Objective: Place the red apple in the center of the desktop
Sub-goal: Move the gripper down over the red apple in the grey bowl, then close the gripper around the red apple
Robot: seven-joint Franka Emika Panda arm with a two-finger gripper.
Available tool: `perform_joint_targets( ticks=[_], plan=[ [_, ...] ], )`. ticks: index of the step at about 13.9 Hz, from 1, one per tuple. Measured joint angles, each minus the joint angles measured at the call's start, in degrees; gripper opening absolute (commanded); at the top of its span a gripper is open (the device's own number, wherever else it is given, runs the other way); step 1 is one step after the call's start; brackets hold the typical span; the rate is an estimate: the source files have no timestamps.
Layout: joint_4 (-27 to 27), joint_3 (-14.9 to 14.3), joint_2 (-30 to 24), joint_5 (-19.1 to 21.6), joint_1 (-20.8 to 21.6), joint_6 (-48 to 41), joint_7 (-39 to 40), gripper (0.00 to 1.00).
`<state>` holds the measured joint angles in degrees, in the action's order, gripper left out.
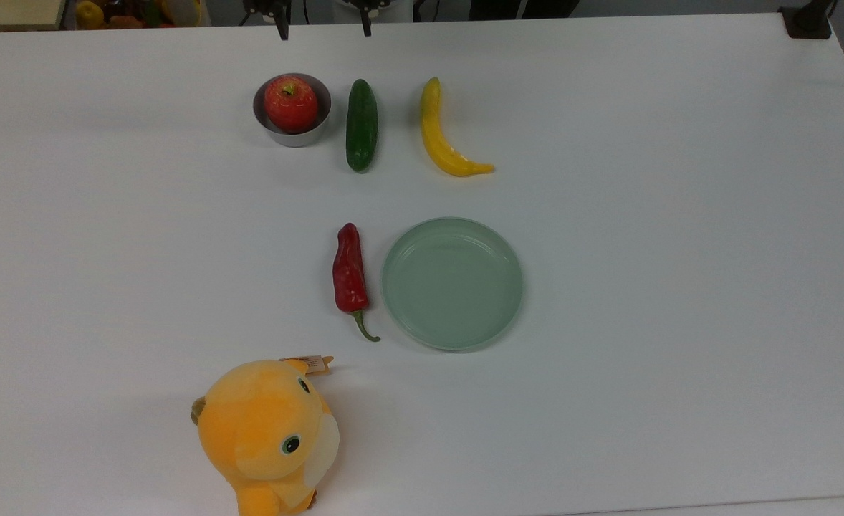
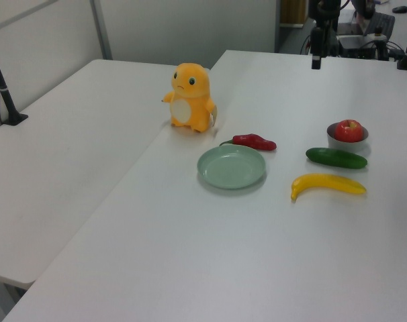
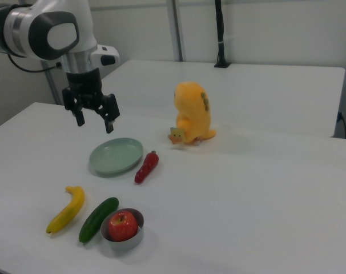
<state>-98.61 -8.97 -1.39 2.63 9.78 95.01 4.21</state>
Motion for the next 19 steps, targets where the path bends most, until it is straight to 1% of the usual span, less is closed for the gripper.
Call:
perform_joint_targets(
  ticks=[2,5,8,10,13,14,17,19],
  plan=[
    [-0.46,-0.15,0.01,-1.12,-0.11,-3.10,3.08,1.00],
    [-2.73,-0.17,0.12,-3.65,-0.87,-4.56,6.85,1.00],
    [-7.03,-0.17,0.32,-7.18,-1.43,-4.50,9.79,1.00],
    [-9.95,-0.19,0.47,-8.23,-1.65,-3.61,12.46,1.00],
    [-13.92,-0.35,0.61,-9.20,-2.44,0.04,17.26,1.00],
    [-16.61,-0.46,0.61,-10.00,-2.83,3.72,19.42,1.00],
    [-21.91,-0.85,0.59,-11.37,-3.37,11.52,22.32,1.00],
    [-24.75,-1.17,0.57,-12.39,-3.66,14.88,23.52,1.00]
  ],
)
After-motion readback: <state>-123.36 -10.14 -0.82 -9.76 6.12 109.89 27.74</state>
